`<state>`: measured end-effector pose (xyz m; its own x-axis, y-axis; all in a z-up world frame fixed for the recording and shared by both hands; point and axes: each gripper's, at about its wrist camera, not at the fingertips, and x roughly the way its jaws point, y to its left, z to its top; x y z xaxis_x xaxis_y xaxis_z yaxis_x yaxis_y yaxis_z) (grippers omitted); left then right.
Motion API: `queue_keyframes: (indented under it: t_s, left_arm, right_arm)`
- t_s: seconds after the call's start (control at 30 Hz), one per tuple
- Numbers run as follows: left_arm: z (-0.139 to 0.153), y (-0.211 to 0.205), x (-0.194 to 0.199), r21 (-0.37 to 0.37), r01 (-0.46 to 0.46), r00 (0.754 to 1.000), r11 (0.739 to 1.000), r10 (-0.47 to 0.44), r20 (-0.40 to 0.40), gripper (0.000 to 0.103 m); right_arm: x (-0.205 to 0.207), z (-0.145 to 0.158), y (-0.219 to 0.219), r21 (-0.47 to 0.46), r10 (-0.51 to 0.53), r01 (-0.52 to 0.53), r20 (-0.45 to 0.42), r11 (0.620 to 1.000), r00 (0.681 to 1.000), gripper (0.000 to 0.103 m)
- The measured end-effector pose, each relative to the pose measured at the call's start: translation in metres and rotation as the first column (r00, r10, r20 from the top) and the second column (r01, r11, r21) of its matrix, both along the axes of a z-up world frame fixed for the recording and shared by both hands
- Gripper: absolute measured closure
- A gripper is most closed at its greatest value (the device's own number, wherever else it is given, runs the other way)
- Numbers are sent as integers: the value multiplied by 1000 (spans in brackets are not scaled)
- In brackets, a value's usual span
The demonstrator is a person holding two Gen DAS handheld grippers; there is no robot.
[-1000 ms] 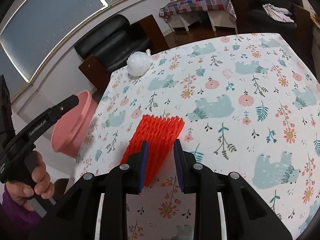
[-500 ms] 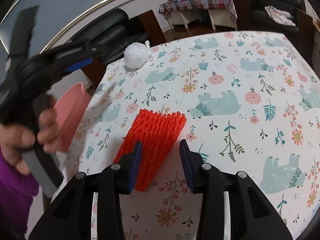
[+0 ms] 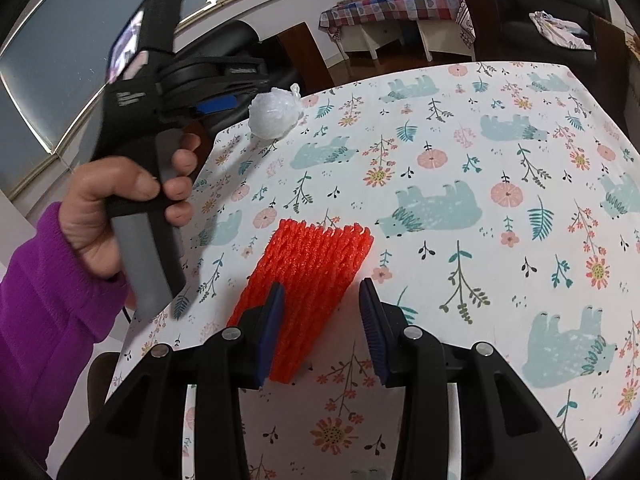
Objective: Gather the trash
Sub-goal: 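Grasp the white plastic bag with the left gripper while the right holds the red mesh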
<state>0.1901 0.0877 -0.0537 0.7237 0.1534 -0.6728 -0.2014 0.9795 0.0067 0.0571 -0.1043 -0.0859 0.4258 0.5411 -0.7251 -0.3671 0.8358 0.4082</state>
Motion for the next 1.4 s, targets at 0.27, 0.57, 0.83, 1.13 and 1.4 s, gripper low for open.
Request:
queue_keyframes:
  t_s: [0.27,0.57,0.83,1.13,1.4]
  left_arm:
    - [-14,-6,12,37,22,999,999,-21,-24,60]
    - [-12,-14,2,42,38,999,998,-39,5,93]
    - [1,-14,-26,5,33,999,999,-33,29,94]
    - [15,-11,-73,-32,11,999,999,-9,44,94]
    - [27,-5,-120,-70,-8,998,998,12,64,94]
  right_arm:
    - [0,0,0,-5,0,0,1,1000,1000,63]
    - [0,1,0,-5,0,0,1,1000,1000,63]
    - [-1,1,1,-6,0,0,2,1000,1000,64]
    - [0,2,1,-21,-2,2,8,1000,1000,64]
    - [0,1,3,-51,-18,18,15,999,1000,77]
